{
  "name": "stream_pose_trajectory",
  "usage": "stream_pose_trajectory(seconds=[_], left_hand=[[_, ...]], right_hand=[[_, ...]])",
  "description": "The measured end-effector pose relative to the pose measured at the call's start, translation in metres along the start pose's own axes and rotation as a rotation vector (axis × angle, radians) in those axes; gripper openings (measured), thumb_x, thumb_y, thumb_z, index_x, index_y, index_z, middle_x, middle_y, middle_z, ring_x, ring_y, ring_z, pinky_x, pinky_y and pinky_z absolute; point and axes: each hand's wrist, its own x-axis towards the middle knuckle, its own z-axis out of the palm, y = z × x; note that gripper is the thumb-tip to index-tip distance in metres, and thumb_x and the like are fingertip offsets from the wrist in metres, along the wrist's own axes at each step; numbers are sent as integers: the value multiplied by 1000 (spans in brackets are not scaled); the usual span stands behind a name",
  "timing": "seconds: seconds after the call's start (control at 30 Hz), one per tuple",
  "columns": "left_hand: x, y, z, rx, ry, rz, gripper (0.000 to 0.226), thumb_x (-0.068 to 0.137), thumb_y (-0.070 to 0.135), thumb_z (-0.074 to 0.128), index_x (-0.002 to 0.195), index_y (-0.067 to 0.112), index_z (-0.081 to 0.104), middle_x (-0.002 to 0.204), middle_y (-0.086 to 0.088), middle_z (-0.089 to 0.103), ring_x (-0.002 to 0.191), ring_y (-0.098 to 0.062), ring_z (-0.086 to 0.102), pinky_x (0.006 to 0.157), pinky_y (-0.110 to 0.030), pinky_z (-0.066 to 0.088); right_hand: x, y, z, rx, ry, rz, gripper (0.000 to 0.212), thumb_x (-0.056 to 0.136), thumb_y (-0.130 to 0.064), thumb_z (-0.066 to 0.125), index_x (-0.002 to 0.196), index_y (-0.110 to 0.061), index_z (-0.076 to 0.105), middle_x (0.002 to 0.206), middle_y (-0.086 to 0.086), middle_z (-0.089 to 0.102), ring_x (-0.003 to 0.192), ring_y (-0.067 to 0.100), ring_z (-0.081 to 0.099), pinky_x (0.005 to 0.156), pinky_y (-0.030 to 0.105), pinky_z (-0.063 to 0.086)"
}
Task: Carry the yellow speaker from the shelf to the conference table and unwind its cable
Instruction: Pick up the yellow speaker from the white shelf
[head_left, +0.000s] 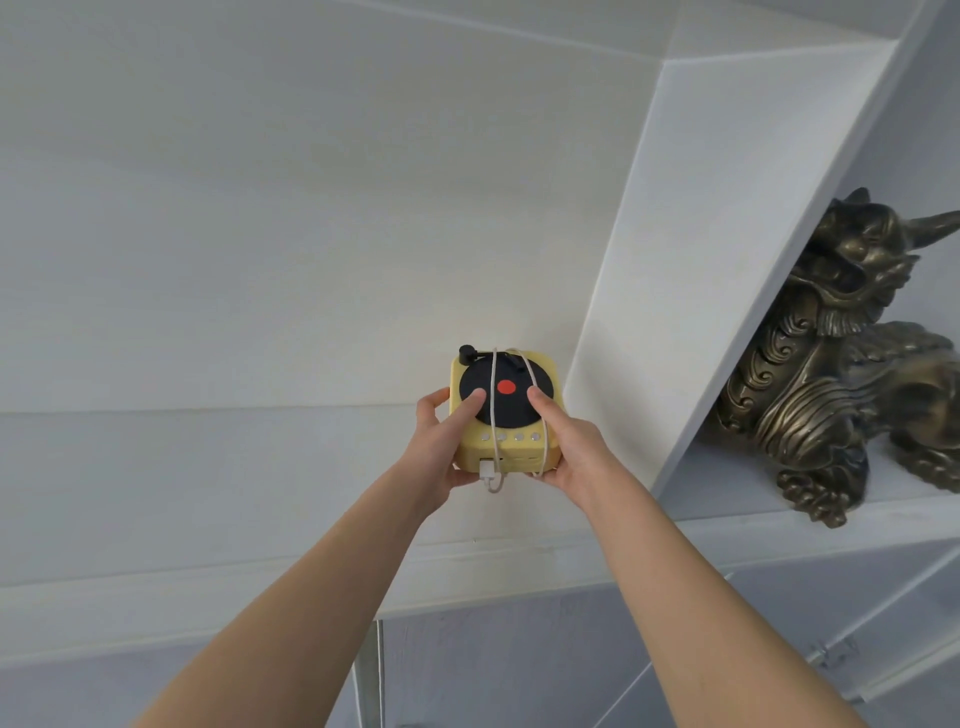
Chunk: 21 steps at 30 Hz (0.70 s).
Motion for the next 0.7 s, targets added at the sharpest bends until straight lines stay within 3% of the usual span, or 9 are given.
stream_pose_trajectory(seconds=[0.2,0.4,0.57,0.7], left_hand=[[-10,6,4,66,40,4,65,76,50,70,125,34,30,116,-9,61,95,-28,66,75,-43,58],[-23,12,2,100,-15,-32,88,72,55,71,141,27,25,120,-6,58,101,-27,65,83,-47,57],[-30,14,5,142,-85,-36,86,68,52,76,136,23,32,118,-8,61,101,-29,66,83,-48,57],[-35,15,12,167,-175,-48,102,48,58,82,132,18,43,114,-8,68,96,-29,71,76,-48,60]], right_hand=[[-14,-1,1,-16,28,-29,37,76,-43,74,95,-12,66,97,11,73,92,29,69,82,41,56],[-33,-2,4,-25,73,-34,45,76,-43,74,105,-10,67,97,11,74,90,28,70,80,39,57],[-51,2,1,19,141,-29,53,74,-45,75,113,-10,65,103,11,73,94,28,70,84,41,57],[-63,4,-3,47,204,-32,54,74,-44,75,113,-8,66,104,12,73,94,29,70,81,40,58]])
